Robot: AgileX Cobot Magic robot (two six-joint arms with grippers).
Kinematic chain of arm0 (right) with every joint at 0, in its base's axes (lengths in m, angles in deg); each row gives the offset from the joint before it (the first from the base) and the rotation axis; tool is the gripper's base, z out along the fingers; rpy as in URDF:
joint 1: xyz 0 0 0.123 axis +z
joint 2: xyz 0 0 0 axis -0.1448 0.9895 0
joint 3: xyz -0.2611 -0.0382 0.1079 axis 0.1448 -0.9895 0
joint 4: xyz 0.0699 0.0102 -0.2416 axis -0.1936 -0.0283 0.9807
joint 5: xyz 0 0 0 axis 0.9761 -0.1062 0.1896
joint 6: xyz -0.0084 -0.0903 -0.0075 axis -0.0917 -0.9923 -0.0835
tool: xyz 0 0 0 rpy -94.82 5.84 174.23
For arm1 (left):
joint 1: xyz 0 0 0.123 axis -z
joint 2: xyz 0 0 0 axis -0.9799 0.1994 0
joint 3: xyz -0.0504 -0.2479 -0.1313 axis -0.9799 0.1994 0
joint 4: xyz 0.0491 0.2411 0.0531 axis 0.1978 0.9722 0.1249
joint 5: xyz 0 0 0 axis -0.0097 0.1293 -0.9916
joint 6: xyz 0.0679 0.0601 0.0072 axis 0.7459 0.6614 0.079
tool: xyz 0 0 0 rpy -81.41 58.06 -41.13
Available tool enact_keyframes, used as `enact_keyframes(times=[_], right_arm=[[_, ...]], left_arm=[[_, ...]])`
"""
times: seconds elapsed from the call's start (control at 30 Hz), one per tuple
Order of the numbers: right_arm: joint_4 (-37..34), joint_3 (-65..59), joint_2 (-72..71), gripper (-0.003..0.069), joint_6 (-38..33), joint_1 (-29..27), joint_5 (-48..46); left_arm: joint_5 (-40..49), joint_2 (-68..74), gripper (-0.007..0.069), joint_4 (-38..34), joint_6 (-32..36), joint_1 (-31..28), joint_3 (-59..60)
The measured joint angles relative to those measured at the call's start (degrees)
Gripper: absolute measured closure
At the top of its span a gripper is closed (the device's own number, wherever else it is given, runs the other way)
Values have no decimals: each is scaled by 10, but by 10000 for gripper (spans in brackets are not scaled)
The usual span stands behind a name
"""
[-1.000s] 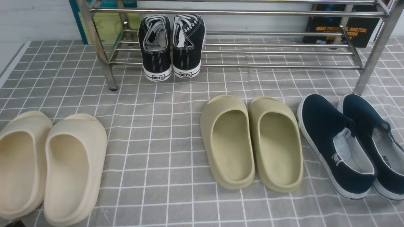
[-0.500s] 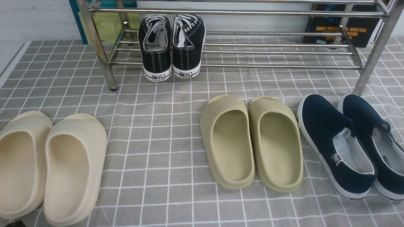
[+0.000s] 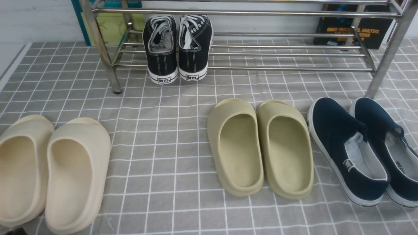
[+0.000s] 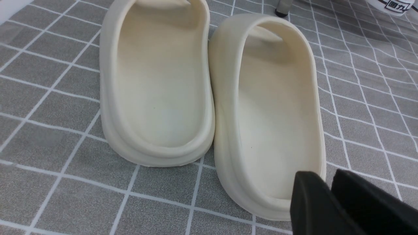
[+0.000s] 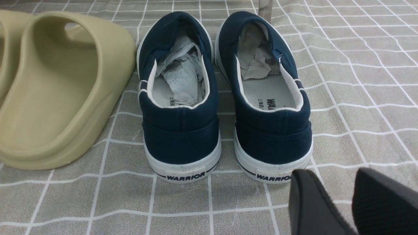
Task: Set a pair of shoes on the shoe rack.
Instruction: Use the right arm to grab the shoe closest to it
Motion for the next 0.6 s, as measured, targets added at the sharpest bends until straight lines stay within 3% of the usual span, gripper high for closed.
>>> enact_keyframes(times=[0.6], right_arm=[[0,0,0,419,0,0,0]], left_arm=[[0,0,496,0,0,0,0]])
